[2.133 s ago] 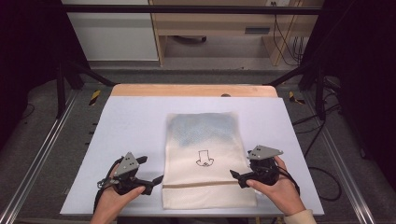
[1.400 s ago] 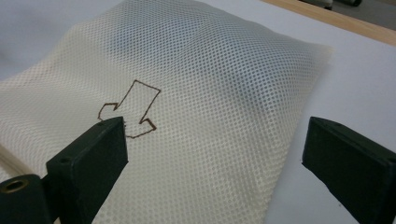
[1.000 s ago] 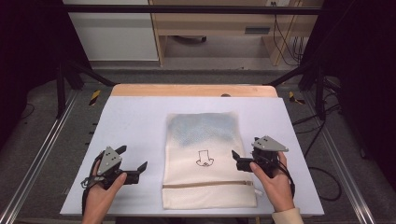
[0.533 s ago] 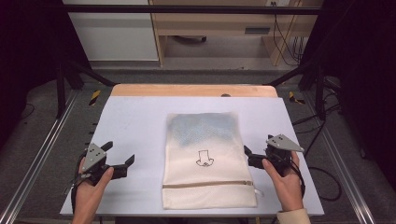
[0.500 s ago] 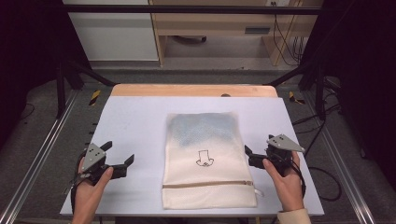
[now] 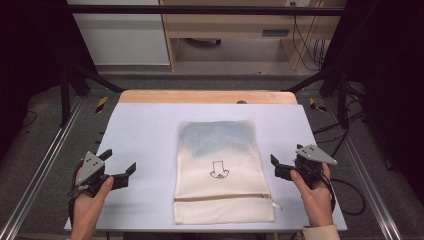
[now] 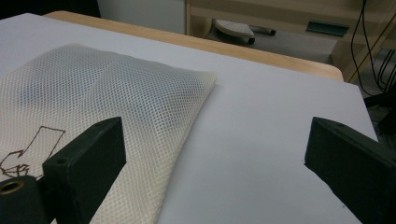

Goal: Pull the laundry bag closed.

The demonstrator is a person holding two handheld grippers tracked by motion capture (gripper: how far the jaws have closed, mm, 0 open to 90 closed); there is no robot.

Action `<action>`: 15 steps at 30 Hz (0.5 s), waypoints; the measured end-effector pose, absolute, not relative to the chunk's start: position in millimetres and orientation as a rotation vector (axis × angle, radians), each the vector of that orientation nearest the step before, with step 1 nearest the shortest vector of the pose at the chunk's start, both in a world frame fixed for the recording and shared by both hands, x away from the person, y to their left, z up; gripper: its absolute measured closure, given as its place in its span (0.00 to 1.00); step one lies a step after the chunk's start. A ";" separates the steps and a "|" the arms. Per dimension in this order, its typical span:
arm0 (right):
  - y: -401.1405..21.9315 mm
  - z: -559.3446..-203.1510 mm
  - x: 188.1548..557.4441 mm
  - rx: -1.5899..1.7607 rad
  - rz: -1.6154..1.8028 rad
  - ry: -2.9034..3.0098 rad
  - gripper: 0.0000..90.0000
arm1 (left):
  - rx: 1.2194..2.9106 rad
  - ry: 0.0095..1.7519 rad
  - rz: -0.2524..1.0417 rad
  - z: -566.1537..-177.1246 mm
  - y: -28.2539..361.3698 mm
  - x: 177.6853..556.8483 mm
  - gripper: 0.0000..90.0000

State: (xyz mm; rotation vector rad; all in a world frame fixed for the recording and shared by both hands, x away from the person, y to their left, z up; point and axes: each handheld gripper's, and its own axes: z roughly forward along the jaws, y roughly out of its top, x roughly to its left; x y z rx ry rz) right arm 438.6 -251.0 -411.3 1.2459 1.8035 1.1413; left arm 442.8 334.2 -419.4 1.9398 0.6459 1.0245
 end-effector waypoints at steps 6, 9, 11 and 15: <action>-258.5 -412.6 437.6 1.254 1.139 1.788 0.07 | 1.930 0.659 1.051 -419.5 344.6 443.2 0.04; -261.1 -413.2 437.6 1.256 1.134 1.785 0.07 | 1.922 0.668 1.066 -420.0 348.9 443.5 0.04; -265.4 -414.5 437.2 1.264 1.128 1.774 0.07 | 1.917 0.672 1.076 -420.3 350.8 443.5 0.04; -273.2 -417.4 437.0 1.277 1.113 1.765 0.07 | 1.922 0.675 1.091 -421.8 353.8 444.7 0.04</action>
